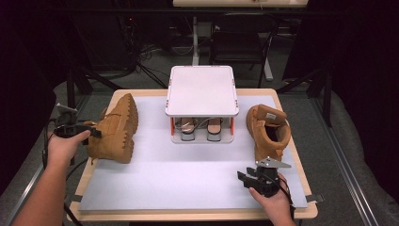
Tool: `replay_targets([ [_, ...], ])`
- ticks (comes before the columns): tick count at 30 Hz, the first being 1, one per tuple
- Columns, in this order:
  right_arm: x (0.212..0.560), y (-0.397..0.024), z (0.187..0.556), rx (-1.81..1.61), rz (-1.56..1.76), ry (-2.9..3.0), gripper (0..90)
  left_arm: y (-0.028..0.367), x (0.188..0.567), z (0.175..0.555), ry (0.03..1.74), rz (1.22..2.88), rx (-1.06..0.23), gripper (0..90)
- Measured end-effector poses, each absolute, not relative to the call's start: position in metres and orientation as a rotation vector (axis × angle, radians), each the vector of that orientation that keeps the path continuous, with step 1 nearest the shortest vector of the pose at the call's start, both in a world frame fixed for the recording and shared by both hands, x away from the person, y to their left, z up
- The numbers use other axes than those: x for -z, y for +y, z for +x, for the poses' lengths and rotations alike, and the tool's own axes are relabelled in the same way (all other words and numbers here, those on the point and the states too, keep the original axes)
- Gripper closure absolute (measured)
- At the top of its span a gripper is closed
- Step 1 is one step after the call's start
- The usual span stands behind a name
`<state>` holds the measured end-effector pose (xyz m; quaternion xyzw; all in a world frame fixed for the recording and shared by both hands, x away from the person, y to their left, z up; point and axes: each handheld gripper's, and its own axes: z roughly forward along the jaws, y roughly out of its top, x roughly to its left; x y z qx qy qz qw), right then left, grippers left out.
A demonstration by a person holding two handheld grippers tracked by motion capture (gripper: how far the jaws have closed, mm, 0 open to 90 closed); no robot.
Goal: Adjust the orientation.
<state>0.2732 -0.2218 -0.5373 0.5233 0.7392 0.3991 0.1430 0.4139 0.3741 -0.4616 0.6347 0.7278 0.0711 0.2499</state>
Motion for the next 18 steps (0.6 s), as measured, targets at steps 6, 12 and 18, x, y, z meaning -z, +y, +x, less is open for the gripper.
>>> replay_targets([
  [6, 0.5376, -0.2217, 0.2735, -1.148, 1.509, 2.132, 54.6, 0.3761, 0.4696, 0.4174, 1.981, 1.704, -0.150, 29.8],
  [12, 0.5382, -0.2222, 0.2739, -1.155, 1.510, 2.129, 54.6, 0.3799, 0.4713, 0.4180, 1.978, 1.701, -0.114, 28.8],
  [18, 0.5382, -0.2213, 0.2738, -1.150, 1.509, 2.131, 54.6, 0.3782, 0.4693, 0.4191, 1.971, 1.712, -0.087, 31.0],
])
